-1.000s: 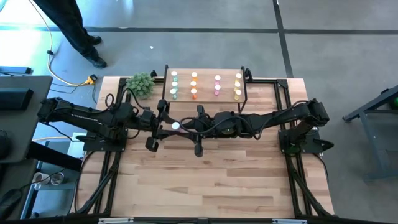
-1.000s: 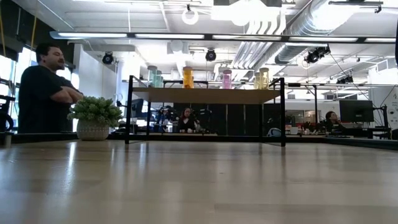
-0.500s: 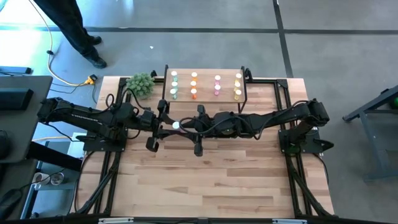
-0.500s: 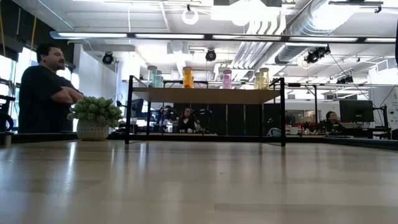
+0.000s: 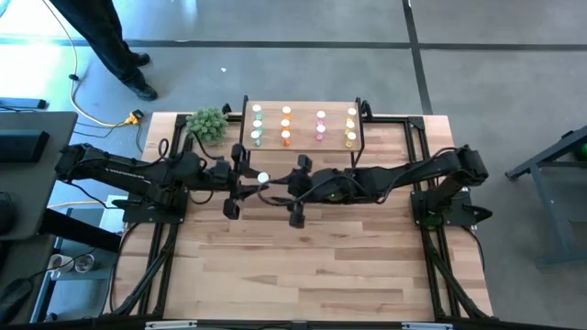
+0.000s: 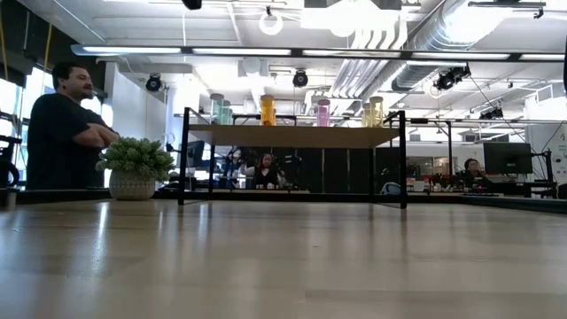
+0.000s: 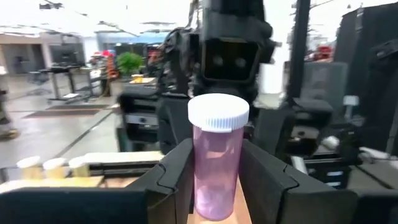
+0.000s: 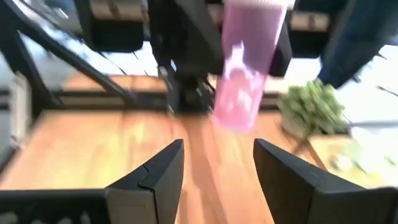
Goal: Pick and place medicine bottles onto shelf by color
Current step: Put the purple pill bottle on the shelf aligned with the purple pill bottle
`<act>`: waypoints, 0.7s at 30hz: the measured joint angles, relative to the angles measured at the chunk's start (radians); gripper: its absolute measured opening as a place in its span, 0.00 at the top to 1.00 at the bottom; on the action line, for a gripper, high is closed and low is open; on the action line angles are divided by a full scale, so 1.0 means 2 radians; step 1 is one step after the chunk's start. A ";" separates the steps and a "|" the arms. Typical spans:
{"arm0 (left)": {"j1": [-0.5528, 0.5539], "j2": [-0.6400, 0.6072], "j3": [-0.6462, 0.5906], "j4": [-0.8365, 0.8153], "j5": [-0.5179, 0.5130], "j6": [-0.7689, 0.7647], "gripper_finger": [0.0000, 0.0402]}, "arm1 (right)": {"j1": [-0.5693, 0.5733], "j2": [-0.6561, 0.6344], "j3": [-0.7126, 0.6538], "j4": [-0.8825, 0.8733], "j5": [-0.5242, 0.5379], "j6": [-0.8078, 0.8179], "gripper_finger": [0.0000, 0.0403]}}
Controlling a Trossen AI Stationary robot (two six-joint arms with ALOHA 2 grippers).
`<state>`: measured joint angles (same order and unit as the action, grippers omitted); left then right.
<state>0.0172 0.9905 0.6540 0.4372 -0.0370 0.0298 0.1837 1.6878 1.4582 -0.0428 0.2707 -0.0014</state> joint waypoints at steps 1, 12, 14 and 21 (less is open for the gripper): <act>0.000 0.000 0.000 -0.003 -0.007 0.003 0.74 | 0.000 -0.003 0.000 -0.022 0.011 0.000 0.54; 0.000 0.000 0.000 -0.077 -0.100 0.017 0.74 | -0.034 -0.042 0.000 -0.161 0.033 0.005 0.54; 0.000 0.000 0.000 -0.095 -0.114 0.017 0.74 | -0.044 -0.050 0.000 -0.159 0.025 -0.017 0.54; 0.001 0.000 0.000 -0.144 -0.132 0.013 0.74 | -0.087 -0.064 0.000 -0.144 -0.058 -0.079 0.54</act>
<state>0.0196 0.9905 0.6540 0.1497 -0.3004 0.0554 0.0088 1.5604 1.4582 -0.3311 0.1550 -0.1591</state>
